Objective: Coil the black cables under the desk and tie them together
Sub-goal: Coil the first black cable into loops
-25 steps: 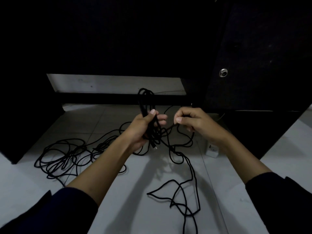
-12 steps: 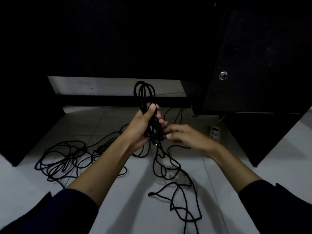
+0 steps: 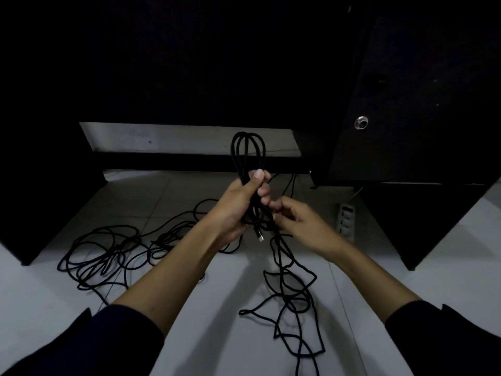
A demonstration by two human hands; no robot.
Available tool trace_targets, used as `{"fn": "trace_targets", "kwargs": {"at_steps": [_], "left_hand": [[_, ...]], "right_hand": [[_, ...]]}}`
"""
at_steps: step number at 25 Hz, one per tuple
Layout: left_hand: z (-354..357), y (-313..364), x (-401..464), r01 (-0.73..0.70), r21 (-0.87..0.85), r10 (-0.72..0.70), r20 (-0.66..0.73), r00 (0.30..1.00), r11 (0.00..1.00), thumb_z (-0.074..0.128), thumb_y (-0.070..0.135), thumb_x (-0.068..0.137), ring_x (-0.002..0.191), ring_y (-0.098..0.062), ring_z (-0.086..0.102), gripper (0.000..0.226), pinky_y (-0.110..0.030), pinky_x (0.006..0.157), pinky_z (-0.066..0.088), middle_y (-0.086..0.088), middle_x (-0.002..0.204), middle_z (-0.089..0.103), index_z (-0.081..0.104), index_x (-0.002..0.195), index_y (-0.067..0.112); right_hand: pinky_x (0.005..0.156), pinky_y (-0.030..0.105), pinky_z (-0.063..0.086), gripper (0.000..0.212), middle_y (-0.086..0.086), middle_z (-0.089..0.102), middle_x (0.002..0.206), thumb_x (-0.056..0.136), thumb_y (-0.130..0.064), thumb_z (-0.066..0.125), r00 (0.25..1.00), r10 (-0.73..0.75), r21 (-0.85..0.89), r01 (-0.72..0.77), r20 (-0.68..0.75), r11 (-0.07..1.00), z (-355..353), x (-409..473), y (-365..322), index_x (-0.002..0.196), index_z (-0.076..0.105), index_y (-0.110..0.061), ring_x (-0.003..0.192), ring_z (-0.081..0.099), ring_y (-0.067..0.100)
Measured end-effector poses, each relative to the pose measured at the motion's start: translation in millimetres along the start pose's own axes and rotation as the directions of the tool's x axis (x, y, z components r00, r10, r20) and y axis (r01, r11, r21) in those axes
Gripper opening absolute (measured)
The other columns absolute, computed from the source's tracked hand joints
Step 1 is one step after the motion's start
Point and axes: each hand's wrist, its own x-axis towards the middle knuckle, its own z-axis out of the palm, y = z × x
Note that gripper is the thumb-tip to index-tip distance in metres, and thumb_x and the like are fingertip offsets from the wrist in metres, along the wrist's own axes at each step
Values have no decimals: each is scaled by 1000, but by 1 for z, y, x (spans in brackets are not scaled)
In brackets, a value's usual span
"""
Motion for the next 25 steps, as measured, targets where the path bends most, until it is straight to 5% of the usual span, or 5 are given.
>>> {"fn": "trace_targets", "kwargs": {"at_steps": [4,10,15,19,25], "left_hand": [[-6,9,5,-93,-21,92,-49,995,995,43,24,101,49,-5,40,19,-20,51,44,7,58,41,52,90,13],[-9,19,2,-114,-17,114,-40,993,993,41,22,102,46,-4,38,19,-18,49,42,6,57,40,51,91,12],[-9,19,3,-106,-17,105,-28,994,994,41,23,102,46,-4,38,18,-18,48,42,7,57,41,51,91,12],[-13,17,5,-111,11,111,-51,992,994,43,24,101,46,-4,38,18,-18,47,40,7,57,41,52,91,13],[-26,19,2,-130,40,133,-102,986,991,43,24,101,47,-5,37,18,-19,48,40,6,59,41,51,90,13]], "right_hand": [[64,14,40,13,-4,58,76,89,-14,65,1000,-22,-241,26,21,970,-1,0,-6,82,59,-24,66,49,-1],[87,15,36,22,-5,37,114,77,-16,78,952,-160,-413,40,-261,910,9,1,17,78,58,-23,109,36,11],[89,41,47,15,-6,48,109,82,-14,72,895,-193,-549,-67,-403,833,5,1,32,92,63,-22,98,49,13],[81,26,47,55,-6,48,121,83,-8,68,959,-45,-418,-80,-279,905,0,-4,30,129,46,-30,93,55,8],[80,29,49,48,-6,56,92,76,-14,80,972,222,-243,-198,76,950,-12,-8,38,113,51,-21,87,56,10]]}}
